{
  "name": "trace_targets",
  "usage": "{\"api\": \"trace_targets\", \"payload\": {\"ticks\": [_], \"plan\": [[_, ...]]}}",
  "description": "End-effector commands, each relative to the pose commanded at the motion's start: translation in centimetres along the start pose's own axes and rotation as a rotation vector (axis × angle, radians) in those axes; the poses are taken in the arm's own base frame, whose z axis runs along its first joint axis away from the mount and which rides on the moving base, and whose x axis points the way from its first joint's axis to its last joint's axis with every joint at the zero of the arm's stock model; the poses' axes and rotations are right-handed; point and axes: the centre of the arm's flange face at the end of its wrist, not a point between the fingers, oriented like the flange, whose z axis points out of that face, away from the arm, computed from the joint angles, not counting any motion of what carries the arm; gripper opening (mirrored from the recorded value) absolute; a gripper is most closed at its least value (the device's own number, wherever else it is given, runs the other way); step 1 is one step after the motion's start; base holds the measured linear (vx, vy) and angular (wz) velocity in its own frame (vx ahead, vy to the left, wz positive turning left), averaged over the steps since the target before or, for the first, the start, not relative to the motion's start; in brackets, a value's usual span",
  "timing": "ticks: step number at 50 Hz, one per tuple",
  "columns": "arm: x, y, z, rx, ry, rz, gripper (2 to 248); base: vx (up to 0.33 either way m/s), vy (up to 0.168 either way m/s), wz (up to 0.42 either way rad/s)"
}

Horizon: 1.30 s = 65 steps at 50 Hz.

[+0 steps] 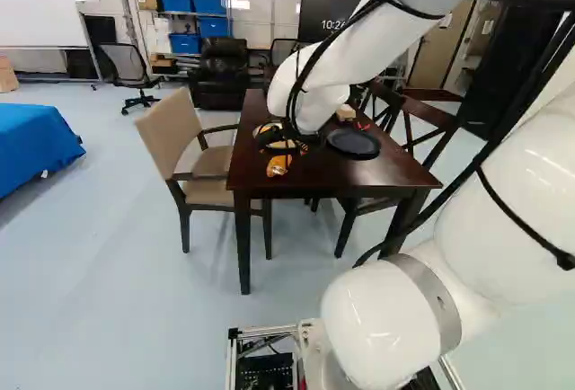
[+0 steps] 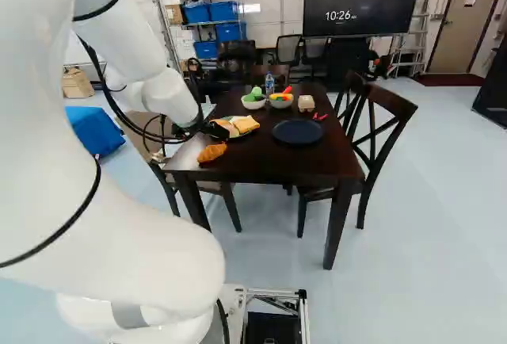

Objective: Move the croissant to the empty plate

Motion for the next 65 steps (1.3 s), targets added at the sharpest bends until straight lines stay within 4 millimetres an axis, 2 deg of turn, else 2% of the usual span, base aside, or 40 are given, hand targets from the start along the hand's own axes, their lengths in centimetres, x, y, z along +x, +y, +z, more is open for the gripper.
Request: {"api": "trace_targets", "payload": {"ticks": [25,46,65], "plan": [[3.0,-2.1,-0.4,0.027,-0.101,-0.009,247,0.000,0.000,0.000],[6.7,-3.8,-0.5,0.038,-0.106,0.177,247,0.000,0.000,0.000],[7.3,-3.9,-2.8,0.039,-0.076,0.354,247,0.000,0.000,0.000]]}}
